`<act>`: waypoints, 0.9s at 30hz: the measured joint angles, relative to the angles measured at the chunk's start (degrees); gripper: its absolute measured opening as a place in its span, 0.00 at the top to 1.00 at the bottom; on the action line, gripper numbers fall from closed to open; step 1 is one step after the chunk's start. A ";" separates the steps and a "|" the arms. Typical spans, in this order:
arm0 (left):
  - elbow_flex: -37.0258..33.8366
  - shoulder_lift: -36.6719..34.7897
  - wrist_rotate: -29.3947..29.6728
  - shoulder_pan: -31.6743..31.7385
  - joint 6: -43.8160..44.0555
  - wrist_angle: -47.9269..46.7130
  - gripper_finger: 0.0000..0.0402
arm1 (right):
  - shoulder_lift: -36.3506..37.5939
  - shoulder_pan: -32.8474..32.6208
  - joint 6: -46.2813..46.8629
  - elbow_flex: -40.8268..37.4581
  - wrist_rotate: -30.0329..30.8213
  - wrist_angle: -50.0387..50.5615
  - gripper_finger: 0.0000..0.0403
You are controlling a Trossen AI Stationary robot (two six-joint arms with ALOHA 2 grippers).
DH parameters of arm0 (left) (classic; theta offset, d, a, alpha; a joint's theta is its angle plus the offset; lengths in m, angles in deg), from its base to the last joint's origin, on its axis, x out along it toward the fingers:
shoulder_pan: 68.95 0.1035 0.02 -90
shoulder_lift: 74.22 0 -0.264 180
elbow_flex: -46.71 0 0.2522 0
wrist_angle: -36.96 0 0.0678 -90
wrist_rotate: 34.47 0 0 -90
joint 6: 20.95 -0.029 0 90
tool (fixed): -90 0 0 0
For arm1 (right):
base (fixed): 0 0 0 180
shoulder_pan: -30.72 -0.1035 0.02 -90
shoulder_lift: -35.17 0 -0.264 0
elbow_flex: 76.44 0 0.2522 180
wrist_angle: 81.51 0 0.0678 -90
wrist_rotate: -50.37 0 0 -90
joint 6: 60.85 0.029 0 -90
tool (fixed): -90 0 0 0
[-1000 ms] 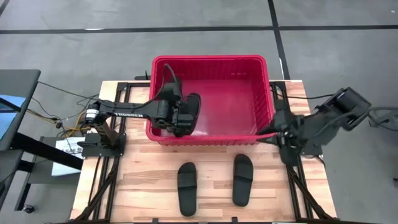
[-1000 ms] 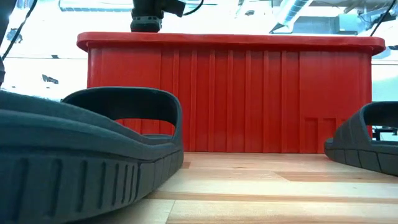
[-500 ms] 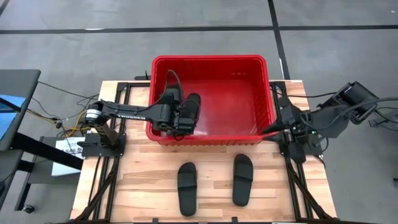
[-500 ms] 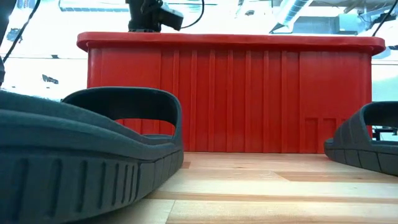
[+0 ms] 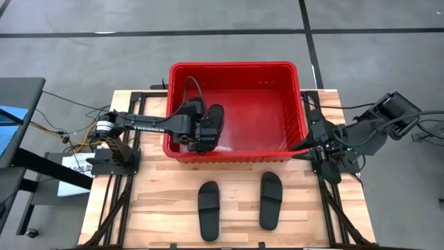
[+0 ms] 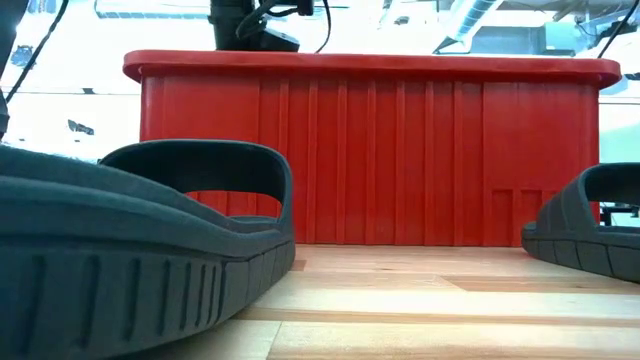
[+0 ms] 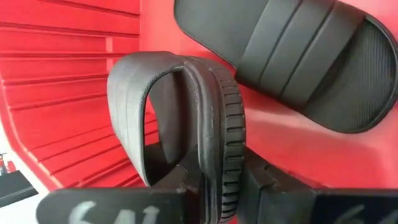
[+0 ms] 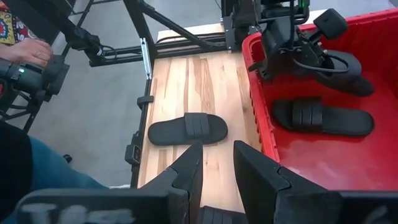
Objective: Pick and place slides into bin
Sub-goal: Put the black slide into the red bin
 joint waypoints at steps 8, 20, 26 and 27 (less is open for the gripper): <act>0.00 0.00 -3.02 2.21 -2.66 0.09 0.91 | 0.00 0.00 -0.02 0.00 0.02 0.00 0.80; 0.00 0.00 -4.13 6.05 -6.40 2.22 0.92 | 0.00 0.00 -0.04 0.00 0.05 0.00 0.80; 0.00 0.02 -4.08 8.01 -9.08 4.74 0.92 | 0.00 0.00 -0.04 0.01 0.07 0.00 0.80; 0.00 0.02 -4.08 8.18 -9.43 5.17 0.92 | 0.00 0.00 -0.04 -0.01 0.07 0.00 0.80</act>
